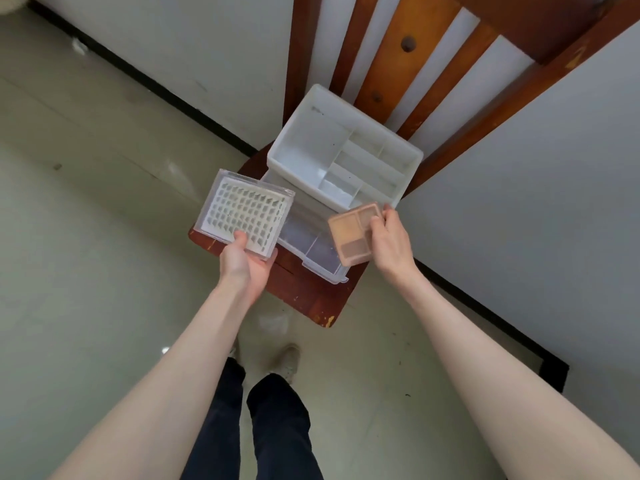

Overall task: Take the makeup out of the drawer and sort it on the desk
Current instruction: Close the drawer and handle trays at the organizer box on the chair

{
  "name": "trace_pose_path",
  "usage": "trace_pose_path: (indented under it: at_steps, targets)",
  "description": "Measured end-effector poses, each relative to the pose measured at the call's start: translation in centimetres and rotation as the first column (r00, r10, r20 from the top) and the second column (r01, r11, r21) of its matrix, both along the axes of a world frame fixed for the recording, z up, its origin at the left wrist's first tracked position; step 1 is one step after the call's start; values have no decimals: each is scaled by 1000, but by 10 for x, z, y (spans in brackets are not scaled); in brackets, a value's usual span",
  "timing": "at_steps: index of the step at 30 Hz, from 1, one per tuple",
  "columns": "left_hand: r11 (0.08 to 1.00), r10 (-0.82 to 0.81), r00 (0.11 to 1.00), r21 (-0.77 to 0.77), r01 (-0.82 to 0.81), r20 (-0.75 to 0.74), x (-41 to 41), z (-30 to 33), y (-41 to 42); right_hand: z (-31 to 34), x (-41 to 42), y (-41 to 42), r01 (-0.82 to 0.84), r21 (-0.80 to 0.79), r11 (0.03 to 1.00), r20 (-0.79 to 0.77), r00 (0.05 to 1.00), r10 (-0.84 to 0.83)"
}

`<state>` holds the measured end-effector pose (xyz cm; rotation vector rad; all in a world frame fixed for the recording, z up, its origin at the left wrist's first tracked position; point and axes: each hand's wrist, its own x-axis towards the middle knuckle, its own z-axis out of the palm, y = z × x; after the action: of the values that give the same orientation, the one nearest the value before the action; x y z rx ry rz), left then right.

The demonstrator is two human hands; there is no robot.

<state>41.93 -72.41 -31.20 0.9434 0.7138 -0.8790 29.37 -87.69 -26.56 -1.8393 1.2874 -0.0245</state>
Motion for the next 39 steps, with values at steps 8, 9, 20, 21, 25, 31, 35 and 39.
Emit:
trace_pose_path:
  at_steps: [8, 9, 20, 21, 25, 31, 35, 39]
  targets:
    - [997, -25, 1000, -76, 26, 12, 3, 4, -45, -6, -11, -6, 45, 57, 997, 58, 997, -48]
    - [995, -27, 1000, -91, 28, 10, 1, 4, -53, -6, -13, -8, 28, 53, 998, 56, 998, -31]
    - [991, -14, 1000, -133, 15, 8, 3, 8, -86, -1, -17, -14, -37, 85, 996, 13, 999, 36]
    - [992, -21, 1000, -123, 22, 7, 5, 8, -83, 1, -17, -14, -29, 93, 995, 16, 999, 28]
    - [984, -171, 983, -30, 173, 63, 15, 21, -57, 19, -12, -7, 60, 101, 993, 45, 997, -65]
    - [909, -402, 877, 227, 348, 264, 48, 70, 23, 76, 25, 30, 65, 158, 985, 152, 984, -89]
    - [793, -564, 722, 507, 338, 401, 81, 122, 97, 128, 69, 69, -184, 77, 980, 182, 969, 168]
    - [791, -543, 665, 579, 200, 512, 115, 174, 166, 179, 129, 114, -318, 17, 948, 318, 901, 297]
